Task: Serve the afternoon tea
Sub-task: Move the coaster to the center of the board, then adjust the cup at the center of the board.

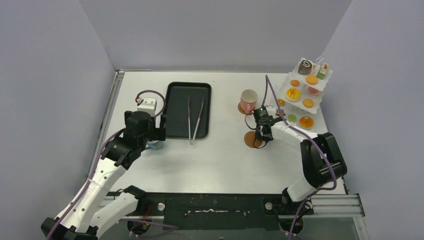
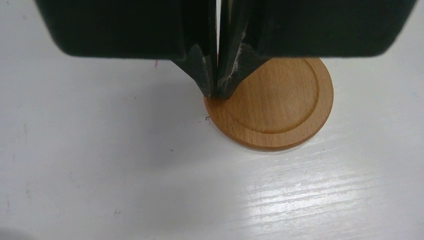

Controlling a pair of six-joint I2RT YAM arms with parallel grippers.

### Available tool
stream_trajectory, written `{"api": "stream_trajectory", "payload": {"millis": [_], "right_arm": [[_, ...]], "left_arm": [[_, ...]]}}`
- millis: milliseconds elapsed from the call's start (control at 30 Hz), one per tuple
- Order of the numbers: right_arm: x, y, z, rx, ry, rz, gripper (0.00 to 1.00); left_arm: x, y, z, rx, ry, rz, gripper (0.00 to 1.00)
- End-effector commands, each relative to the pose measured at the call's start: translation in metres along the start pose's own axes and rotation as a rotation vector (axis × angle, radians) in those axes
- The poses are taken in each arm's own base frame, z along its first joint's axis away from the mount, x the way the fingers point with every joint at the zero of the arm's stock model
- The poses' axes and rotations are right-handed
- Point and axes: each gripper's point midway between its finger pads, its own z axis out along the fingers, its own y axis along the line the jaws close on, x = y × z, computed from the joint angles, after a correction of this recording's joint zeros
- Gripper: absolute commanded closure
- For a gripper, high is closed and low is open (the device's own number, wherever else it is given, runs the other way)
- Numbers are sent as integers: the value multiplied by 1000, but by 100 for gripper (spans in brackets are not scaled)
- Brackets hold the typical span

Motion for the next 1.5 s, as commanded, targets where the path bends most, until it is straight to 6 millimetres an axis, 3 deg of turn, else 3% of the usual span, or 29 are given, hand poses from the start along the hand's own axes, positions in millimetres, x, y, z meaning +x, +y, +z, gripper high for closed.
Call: {"api": "stream_trajectory", "payload": {"millis": [0, 300, 467, 633, 900, 1200, 1467], "right_arm": [[-15, 10, -14, -67, -15, -43, 98], [-48, 41, -79, -302, -150, -22, 46], [-51, 55, -102, -403, -181, -16, 26], [-53, 62, -121, -469, -214, -18, 8], [-56, 63, -135, -504, -248, -20, 4], [-54, 66, -137, -530, -247, -16, 4], [-51, 61, -140, -522, -260, -9, 3]], "left_arm": [[-15, 16, 5, -70, 5, -118, 3], [2, 30, 29, -76, 121, -225, 3], [15, 35, 42, -77, 201, -286, 3], [26, 27, 55, -10, 258, -379, 3], [50, 24, 63, 19, 341, -469, 3], [72, 18, 69, 40, 415, -530, 3], [91, 10, 64, 31, 480, -605, 3]]}}
